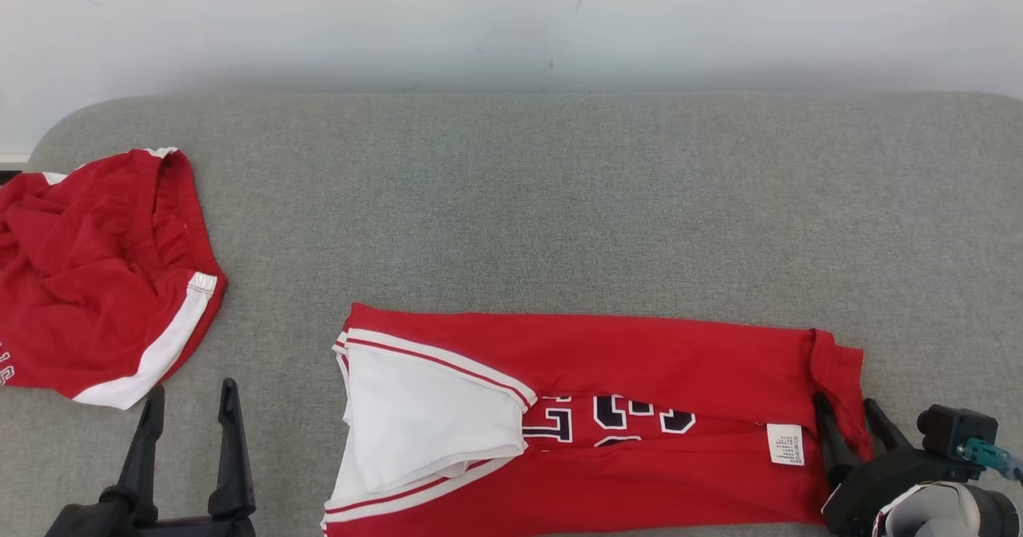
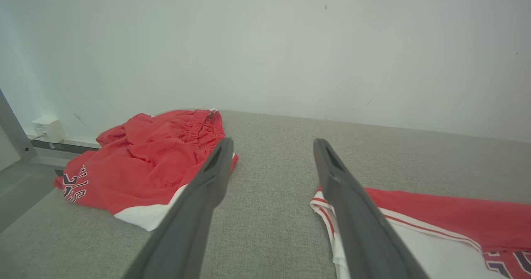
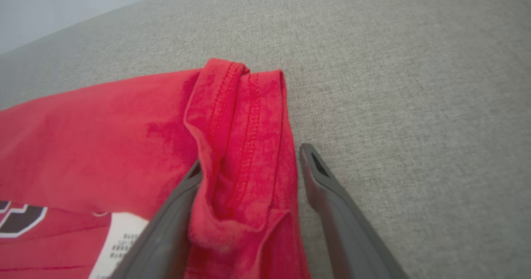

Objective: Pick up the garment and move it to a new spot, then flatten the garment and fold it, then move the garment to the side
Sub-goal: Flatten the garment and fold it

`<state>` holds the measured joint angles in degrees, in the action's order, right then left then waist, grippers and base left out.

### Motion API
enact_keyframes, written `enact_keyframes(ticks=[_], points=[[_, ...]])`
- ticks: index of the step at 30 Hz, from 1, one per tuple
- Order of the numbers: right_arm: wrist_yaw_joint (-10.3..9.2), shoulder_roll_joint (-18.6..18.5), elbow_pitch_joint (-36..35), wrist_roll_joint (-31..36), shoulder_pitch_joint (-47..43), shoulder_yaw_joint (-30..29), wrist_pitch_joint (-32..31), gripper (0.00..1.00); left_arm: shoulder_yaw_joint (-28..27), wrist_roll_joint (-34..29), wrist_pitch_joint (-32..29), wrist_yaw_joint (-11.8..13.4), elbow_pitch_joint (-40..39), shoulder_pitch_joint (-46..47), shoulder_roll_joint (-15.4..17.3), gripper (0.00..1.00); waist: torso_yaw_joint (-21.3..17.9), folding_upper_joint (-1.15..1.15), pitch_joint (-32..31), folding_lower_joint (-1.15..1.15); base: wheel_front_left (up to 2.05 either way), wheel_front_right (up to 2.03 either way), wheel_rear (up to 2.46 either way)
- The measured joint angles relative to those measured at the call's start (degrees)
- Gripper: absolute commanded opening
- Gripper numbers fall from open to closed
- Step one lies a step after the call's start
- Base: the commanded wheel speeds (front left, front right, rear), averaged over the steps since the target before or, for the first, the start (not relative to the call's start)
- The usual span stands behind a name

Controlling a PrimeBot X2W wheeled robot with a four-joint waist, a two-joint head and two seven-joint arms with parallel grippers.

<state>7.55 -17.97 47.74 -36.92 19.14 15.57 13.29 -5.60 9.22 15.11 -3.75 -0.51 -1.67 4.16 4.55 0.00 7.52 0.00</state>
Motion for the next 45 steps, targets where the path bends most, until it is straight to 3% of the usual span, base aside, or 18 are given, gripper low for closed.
enact_keyframes(ticks=[3,4,5,6,11,19,24,36,45], points=[[0.0,0.19,2.19,-0.96,0.99,1.05,-0.55,0.96,-0.42,-0.11,0.0,-0.88,1.13,0.02,-0.32,1.0,0.31,0.0,-0.14,0.0,0.0,0.0,0.0],[0.0,0.3,2.63,-1.55,1.24,1.47,-0.73,0.58,-0.57,-0.18,0.0,-1.16,1.45,0.05,-0.41,1.0,0.39,0.0,-0.23,0.0,0.0,0.0,0.0],[-0.01,0.3,3.03,-1.91,1.46,1.92,-0.74,0.13,-0.75,-0.29,0.0,-1.37,1.66,0.05,-0.47,1.0,0.44,0.0,-0.37,0.0,0.0,0.0,0.0],[-0.01,0.33,3.19,-2.1,1.6,2.5,-0.73,0.0,-0.98,-0.49,0.0,-1.51,1.89,0.06,-0.59,1.0,0.46,0.0,-0.54,0.0,0.0,0.0,0.0],[0.02,-0.48,3.92,-3.52,2.03,4.11,-0.38,0.0,-1.68,-1.29,0.0,-2.27,2.41,-0.02,-0.81,1.0,0.03,0.0,-1.61,0.0,0.0,0.0,0.0],[0.02,-10.47,9.05,-5.58,3.24,0.7,0.6,0.0,-1.87,-2.59,0.0,-2.82,3.47,-0.8,-1.04,1.0,-0.98,0.0,-4.13,0.01,0.0,0.0,0.0],[0.02,-13.43,9.65,-6.38,3.52,0.33,0.76,0.0,-2.3,-2.76,0.0,-2.9,3.61,-1.76,-1.1,1.0,-1.59,0.0,-5.9,0.0,0.0,0.0,0.0],[0.0,-8.8,-2.5,-7.48,1.64,5.52,0.09,0.0,-2.55,-2.75,0.0,-3.26,3.64,-3.31,-1.19,1.0,-3.8,0.0,-7.52,0.0,0.0,0.0,0.0],[0.0,-0.75,-15.08,-7.49,-1.01,9.65,-2.61,0.0,-1.72,-2.42,0.0,-3.07,3.71,-3.07,-1.22,1.0,-3.18,0.0,-6.94,0.0,0.0,0.0,0.0]])
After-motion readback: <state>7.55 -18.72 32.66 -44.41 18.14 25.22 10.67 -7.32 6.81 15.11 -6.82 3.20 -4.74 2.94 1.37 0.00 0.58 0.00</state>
